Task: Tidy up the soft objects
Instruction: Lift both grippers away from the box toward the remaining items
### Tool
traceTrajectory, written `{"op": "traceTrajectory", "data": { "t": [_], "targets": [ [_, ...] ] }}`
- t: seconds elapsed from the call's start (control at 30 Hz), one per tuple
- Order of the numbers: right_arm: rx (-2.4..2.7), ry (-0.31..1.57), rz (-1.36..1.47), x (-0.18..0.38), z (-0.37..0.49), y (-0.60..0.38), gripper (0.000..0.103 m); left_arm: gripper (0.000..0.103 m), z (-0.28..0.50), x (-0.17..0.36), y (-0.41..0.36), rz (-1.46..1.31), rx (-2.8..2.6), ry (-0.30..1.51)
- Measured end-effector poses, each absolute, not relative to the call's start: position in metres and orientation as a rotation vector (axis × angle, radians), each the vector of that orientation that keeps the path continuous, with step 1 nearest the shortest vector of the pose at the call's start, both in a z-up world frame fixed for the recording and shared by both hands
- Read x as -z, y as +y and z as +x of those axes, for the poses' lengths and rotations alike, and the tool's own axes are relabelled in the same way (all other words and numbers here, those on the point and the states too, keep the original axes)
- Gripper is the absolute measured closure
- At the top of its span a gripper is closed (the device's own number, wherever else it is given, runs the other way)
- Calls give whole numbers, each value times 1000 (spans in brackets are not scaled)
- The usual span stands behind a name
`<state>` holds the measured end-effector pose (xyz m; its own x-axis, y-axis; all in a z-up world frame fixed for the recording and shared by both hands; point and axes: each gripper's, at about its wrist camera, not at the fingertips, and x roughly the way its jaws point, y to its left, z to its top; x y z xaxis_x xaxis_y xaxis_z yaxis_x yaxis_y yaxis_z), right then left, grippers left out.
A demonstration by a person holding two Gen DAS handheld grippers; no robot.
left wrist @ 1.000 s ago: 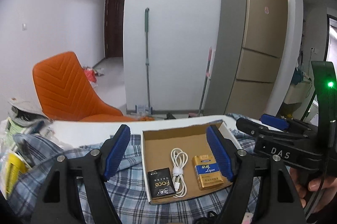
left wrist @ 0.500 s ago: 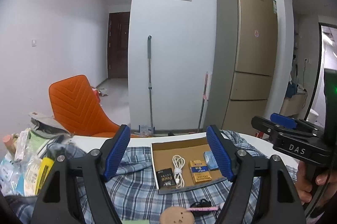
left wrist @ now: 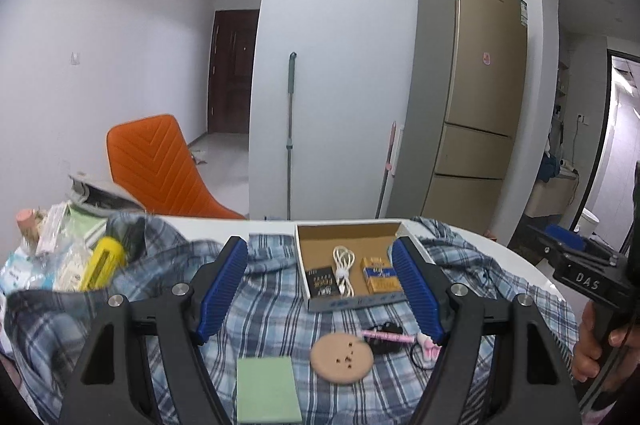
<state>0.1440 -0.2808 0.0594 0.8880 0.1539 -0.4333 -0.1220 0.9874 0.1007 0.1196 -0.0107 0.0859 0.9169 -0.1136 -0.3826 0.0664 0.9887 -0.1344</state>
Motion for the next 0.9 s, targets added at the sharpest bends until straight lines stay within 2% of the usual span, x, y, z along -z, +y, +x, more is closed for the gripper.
{"op": "traceTrajectory", "data": {
  "t": [0.4,0.9],
  "targets": [
    [-125,525,51,-3,146,-289,36,26,113,-27,5,-120,76,464],
    [-189,596,24,41,160,-275,36,26,124,29,16,-73,63,534]
  ]
}}
